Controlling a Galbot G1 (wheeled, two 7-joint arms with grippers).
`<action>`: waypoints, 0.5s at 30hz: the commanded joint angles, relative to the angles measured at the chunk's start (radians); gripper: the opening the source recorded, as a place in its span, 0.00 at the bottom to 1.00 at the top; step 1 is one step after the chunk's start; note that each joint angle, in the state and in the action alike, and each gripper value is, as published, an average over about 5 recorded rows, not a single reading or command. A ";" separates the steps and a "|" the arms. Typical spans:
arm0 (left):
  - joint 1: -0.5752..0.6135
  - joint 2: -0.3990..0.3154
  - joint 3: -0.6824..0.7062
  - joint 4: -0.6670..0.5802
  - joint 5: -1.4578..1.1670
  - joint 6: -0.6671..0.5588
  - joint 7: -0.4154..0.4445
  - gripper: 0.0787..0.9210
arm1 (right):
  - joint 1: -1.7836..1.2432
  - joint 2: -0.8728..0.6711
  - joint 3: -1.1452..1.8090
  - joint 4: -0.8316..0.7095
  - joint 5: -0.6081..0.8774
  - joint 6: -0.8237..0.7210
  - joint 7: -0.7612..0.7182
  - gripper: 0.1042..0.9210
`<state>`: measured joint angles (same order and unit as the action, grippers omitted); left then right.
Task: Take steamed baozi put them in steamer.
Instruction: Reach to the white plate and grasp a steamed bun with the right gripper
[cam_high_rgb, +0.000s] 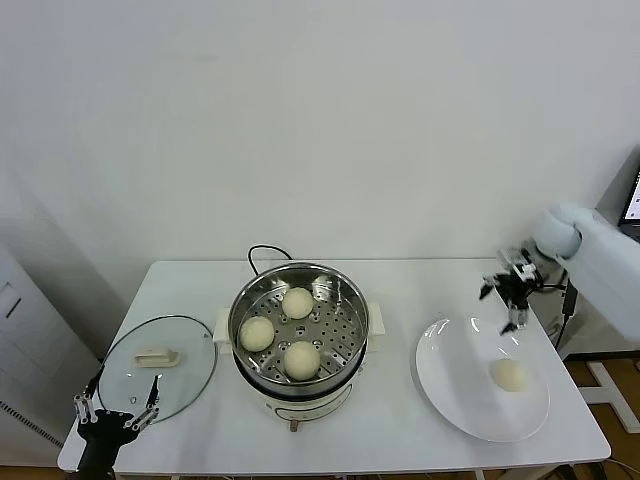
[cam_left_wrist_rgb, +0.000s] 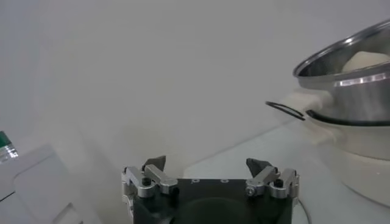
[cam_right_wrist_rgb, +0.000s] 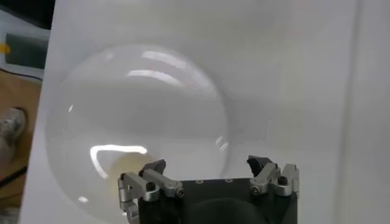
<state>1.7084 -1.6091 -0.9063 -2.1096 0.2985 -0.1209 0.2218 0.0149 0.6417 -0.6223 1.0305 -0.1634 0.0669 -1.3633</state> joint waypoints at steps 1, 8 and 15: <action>-0.003 -0.031 0.008 0.001 0.023 0.004 0.000 0.88 | -0.258 -0.061 0.159 0.002 -0.073 -0.020 0.017 0.88; -0.008 -0.037 0.015 0.004 0.033 0.008 -0.001 0.88 | -0.271 -0.054 0.153 0.007 -0.061 -0.036 0.031 0.88; -0.009 -0.036 0.014 0.008 0.033 0.006 0.000 0.88 | -0.290 -0.041 0.161 0.009 -0.071 -0.030 0.066 0.88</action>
<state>1.7005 -1.6091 -0.8936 -2.1023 0.3258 -0.1147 0.2215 -0.2046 0.6115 -0.5029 1.0385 -0.2159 0.0419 -1.3248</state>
